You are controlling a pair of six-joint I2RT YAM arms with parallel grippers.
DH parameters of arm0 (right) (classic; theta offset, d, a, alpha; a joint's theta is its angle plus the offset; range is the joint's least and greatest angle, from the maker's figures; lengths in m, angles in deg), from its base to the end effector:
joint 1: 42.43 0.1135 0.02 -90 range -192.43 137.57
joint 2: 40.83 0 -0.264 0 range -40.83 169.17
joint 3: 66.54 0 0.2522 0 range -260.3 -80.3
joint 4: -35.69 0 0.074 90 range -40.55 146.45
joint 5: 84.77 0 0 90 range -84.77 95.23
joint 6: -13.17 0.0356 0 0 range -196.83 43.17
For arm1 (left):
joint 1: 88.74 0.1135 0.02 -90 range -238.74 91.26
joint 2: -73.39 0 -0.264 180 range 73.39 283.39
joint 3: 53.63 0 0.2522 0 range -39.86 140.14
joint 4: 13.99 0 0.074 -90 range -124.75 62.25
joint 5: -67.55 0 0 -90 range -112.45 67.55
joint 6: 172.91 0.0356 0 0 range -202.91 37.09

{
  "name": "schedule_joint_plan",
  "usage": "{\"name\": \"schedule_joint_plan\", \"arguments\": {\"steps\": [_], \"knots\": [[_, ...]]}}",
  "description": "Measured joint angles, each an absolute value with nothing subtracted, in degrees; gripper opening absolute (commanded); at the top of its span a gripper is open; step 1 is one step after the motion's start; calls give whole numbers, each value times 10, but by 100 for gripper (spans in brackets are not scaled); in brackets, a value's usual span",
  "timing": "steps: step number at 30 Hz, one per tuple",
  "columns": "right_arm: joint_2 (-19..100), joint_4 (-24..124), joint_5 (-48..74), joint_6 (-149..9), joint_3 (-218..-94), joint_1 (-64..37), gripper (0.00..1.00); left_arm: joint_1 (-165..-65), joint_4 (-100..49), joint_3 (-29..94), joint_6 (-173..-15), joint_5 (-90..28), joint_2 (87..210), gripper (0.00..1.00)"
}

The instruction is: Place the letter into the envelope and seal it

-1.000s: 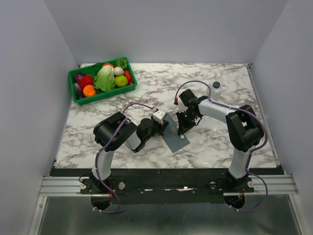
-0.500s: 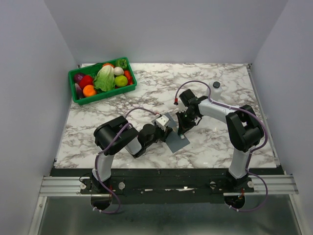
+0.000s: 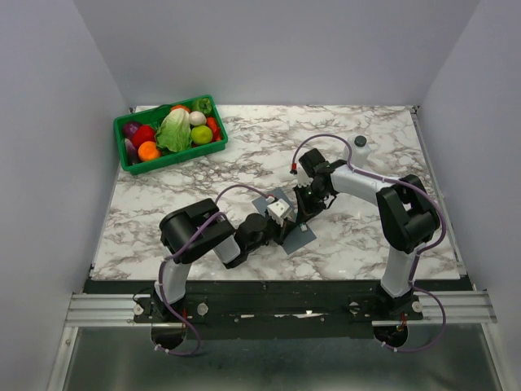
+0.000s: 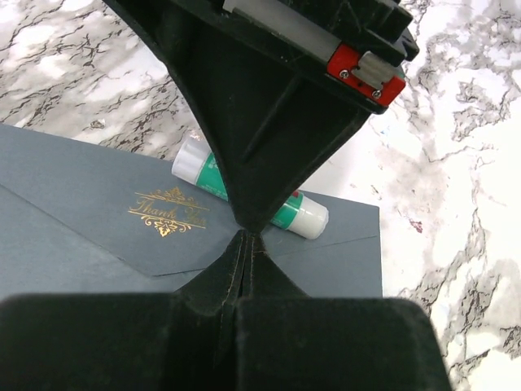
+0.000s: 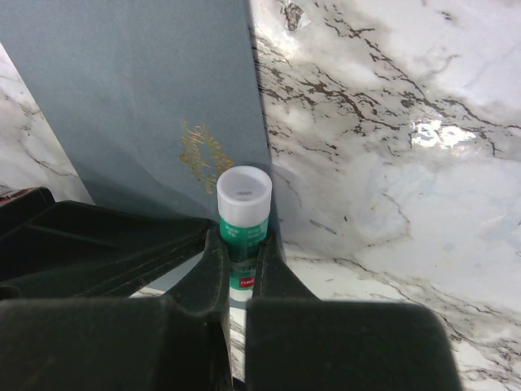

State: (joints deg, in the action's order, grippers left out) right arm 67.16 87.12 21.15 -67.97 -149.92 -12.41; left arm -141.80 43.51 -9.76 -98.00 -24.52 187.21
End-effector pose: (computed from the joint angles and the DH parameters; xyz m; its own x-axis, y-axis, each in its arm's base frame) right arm 0.3042 0.1870 0.1545 -0.9132 -0.3566 -0.1974 -0.4026 0.8648 0.3002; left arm 0.1913 -0.2566 0.0945 -0.3386 0.0174 -0.9408 0.7579 0.5975 -0.2617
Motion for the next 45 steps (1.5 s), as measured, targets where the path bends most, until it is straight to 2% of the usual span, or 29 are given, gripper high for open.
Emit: {"name": "schedule_joint_plan", "arguments": {"steps": [17,35,45], "knots": [[670,869,212,-678,-1497,-124,1,-1365,430,-124,-995,-233,1850,0],[669,866,212,-678,-1495,-124,1,-1406,412,-109,-1001,-238,1851,0],[669,866,212,-678,-1495,-124,1,-1335,392,-84,-1003,-246,1858,0]]}}
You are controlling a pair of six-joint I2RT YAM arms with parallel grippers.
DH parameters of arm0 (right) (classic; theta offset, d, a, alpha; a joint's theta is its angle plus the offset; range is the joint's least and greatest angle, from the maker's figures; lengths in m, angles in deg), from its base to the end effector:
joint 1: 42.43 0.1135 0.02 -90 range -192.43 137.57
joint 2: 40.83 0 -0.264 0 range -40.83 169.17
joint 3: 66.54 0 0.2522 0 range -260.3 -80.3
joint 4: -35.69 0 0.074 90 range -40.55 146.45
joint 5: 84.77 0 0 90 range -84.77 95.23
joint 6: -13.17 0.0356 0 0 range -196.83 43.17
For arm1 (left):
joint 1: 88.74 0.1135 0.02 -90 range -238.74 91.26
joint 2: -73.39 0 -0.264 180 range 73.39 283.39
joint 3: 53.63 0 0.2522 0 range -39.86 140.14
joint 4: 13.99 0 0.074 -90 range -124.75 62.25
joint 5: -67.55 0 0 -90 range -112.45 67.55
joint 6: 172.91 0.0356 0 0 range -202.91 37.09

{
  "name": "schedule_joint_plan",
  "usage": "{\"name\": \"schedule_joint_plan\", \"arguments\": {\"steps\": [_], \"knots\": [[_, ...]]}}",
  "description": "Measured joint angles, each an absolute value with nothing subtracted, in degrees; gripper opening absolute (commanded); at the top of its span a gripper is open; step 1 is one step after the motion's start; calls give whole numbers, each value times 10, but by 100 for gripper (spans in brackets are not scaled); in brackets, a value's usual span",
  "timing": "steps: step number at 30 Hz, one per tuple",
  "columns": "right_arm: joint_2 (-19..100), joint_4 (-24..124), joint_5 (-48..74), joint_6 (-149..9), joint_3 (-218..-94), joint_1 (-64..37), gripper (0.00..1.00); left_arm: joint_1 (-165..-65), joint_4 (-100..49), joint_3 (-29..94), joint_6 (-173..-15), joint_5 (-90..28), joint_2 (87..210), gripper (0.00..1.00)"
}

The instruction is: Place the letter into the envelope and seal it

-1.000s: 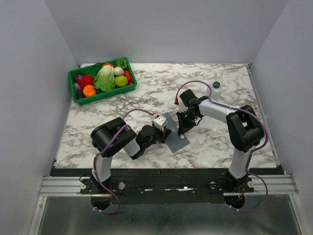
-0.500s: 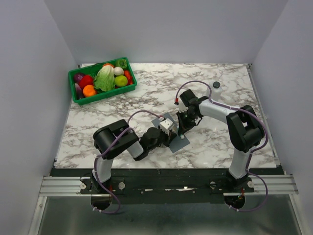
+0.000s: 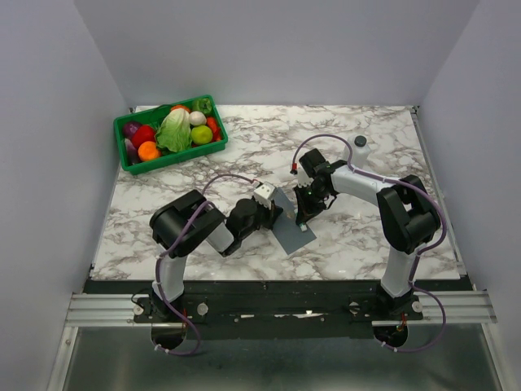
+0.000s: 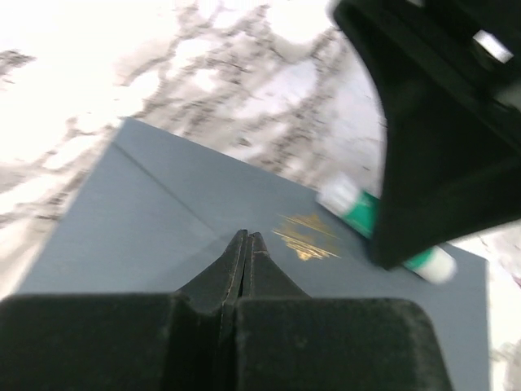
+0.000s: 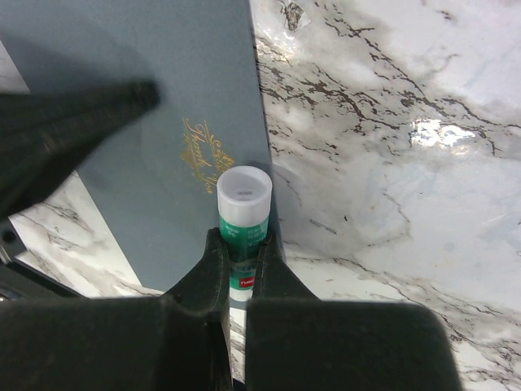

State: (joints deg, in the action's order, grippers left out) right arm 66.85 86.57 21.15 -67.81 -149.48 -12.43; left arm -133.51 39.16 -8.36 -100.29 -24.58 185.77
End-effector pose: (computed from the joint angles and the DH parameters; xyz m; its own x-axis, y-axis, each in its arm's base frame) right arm 0.3035 0.1865 0.1546 -0.9132 -0.3531 -0.2036 -0.4016 0.8648 0.3014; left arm 0.2298 -0.2298 0.0988 -0.3813 -0.0422 -0.9235 0.6449 0.7036 -0.2984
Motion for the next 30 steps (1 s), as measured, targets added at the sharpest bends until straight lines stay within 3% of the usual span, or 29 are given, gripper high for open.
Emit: {"name": "schedule_joint_plan", "arguments": {"steps": [20,30], "knots": [[669,865,212,-678,-1495,-124,1,-1296,312,-32,-988,-266,1856,0],[669,865,212,-678,-1495,-124,1,-1293,247,-40,-981,-254,1788,0]]}}
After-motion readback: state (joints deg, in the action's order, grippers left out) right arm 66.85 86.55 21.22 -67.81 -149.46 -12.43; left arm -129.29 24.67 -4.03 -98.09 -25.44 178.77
